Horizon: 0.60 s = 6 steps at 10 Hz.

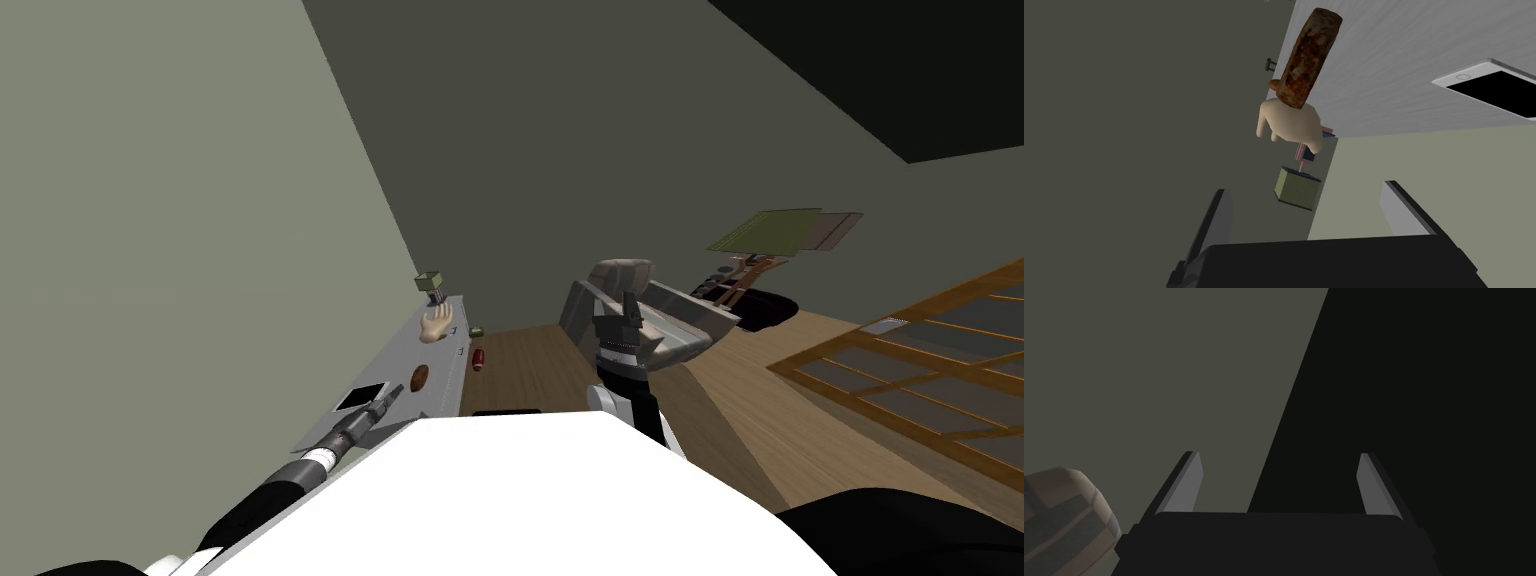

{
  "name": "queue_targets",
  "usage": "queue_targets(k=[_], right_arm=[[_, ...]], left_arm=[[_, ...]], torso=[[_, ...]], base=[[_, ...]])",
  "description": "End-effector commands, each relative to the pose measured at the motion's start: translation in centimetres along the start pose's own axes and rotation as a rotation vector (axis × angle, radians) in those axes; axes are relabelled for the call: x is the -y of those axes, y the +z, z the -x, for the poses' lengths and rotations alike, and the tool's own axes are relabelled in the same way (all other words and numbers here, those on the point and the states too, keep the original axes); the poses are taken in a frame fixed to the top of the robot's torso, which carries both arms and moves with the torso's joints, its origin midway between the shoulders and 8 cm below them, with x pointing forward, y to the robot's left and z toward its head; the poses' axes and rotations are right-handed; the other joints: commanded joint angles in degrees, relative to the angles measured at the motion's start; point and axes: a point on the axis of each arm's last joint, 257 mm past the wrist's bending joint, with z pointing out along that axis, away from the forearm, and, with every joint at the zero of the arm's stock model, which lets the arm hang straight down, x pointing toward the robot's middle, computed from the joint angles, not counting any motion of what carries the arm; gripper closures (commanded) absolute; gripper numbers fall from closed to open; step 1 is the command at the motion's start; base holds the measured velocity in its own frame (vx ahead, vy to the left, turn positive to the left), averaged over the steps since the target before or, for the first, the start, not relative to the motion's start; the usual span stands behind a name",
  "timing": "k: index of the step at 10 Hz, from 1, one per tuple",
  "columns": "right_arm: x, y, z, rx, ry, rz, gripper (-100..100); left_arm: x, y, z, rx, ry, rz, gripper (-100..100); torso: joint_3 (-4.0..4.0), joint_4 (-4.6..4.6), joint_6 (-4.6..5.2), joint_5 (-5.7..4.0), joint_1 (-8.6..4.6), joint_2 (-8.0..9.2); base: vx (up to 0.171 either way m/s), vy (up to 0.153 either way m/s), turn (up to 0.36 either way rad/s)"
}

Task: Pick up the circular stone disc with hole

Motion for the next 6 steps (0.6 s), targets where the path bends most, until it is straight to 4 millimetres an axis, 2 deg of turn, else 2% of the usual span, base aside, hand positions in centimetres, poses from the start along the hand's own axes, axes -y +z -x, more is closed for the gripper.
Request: queue_targets(k=[1, 3, 4, 6], right_arm=[[0.0, 0.0, 0.0, 0.000, 0.000, 0.000, 0], [0.0, 0.0, 0.0, 0.000, 0.000, 0.000, 0], [0.0, 0.0, 0.0, 0.000, 0.000, 0.000, 0], [0.0, 0.0, 0.0, 0.000, 0.000, 0.000, 0]], left_arm=[[-2.6, -0.6, -2.0, -0.070, 0.048, 0.059, -100], [-5.9, -2.0, -4.1, -0.154, 0.105, 0.122, -100], [-5.9, -2.0, -4.0, -0.157, 0.113, 0.119, -100], [-8.8, -3.5, -5.7, -0.235, 0.168, 0.173, -100]], torso=[[0.00, 0.00, 0.00, 0.00, 0.00, 0.00], [-0.05, -0.02, 0.01, 0.02, 0.06, -0.08], [-0.02, -0.01, 0.00, -0.01, 0.00, -0.01], [0.11, 0.04, 0.00, 0.04, 0.18, 0.20]], base=[[0.177, -0.076, -0.131], [0.147, -0.088, -0.130], [0.088, -0.050, -0.032], [0.099, -0.050, -0.104]])
